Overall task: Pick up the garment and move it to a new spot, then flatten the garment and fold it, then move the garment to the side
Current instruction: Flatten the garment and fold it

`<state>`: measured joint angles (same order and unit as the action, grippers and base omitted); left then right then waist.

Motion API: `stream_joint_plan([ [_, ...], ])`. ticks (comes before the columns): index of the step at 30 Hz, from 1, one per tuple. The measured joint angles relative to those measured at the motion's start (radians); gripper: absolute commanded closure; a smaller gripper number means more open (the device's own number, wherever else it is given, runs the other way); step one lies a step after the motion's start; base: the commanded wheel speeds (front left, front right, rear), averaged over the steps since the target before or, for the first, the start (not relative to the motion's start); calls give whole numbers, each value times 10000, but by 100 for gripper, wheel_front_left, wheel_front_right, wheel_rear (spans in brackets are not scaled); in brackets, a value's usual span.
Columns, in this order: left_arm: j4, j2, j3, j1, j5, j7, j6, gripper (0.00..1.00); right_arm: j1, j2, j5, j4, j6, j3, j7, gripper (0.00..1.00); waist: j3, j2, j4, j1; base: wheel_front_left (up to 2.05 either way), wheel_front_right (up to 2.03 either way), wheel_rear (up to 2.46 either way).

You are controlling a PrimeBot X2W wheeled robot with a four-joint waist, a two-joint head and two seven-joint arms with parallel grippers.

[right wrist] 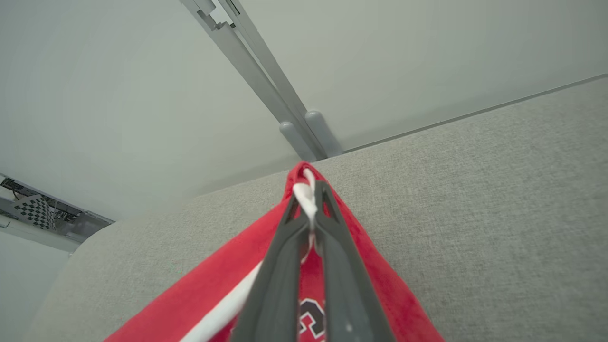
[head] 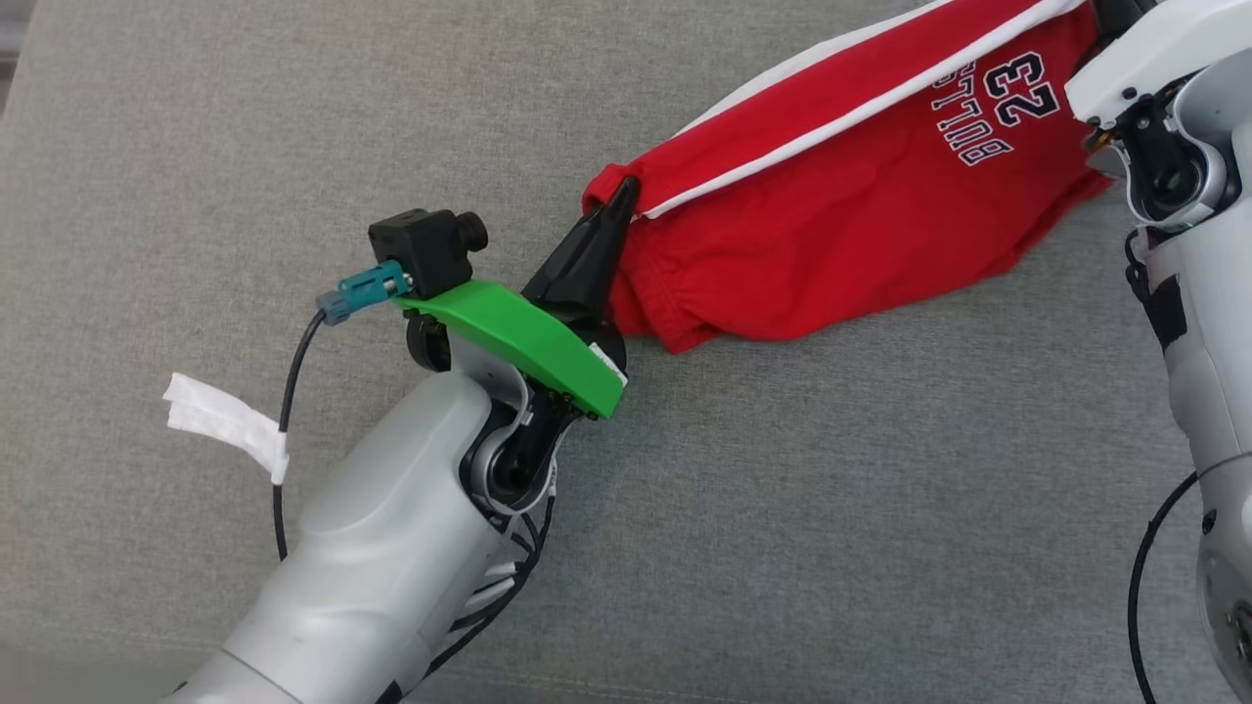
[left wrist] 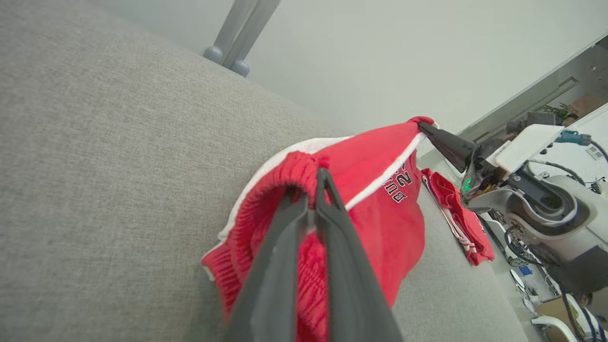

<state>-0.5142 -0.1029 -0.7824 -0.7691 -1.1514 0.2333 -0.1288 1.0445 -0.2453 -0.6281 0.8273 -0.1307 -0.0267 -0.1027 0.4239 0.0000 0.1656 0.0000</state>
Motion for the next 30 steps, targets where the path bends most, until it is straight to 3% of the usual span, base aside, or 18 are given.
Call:
stream_joint_plan([
  [1,-82,31,-86,-68,-2,25,0,100,129,8,61,232,0,-38,96,100,67,0,53,0,0,0,0],
  [2,-171,65,-209,-140,0,52,0,53,269,17,73,537,0,-59,186,95,136,0,122,0,0,0,0],
  [3,-251,96,-307,-208,15,73,0,0,371,19,107,792,0,-138,301,52,195,0,188,0,0,0,0],
  [4,-324,111,-364,-258,46,123,0,0,424,13,163,932,0,-228,401,0,231,0,237,0,0,0,0],
  [11,-477,58,-598,-309,589,249,0,0,467,-244,-67,1480,0,-995,934,0,126,0,376,0,0,0,0],
  [16,117,-184,27,494,1202,278,-2,0,-196,-815,-203,1342,0,-1994,1198,0,-223,0,311,0,0,0,0],
  [22,1175,-589,1833,1761,2878,284,359,0,-988,-1521,-487,1252,0,-2874,1327,0,-551,0,281,-1,0,0,0],
  [30,2608,-272,4679,3417,5120,290,644,0,-1302,-1737,-798,1555,0,-3707,1394,0,-606,0,382,0,0,0,0],
])
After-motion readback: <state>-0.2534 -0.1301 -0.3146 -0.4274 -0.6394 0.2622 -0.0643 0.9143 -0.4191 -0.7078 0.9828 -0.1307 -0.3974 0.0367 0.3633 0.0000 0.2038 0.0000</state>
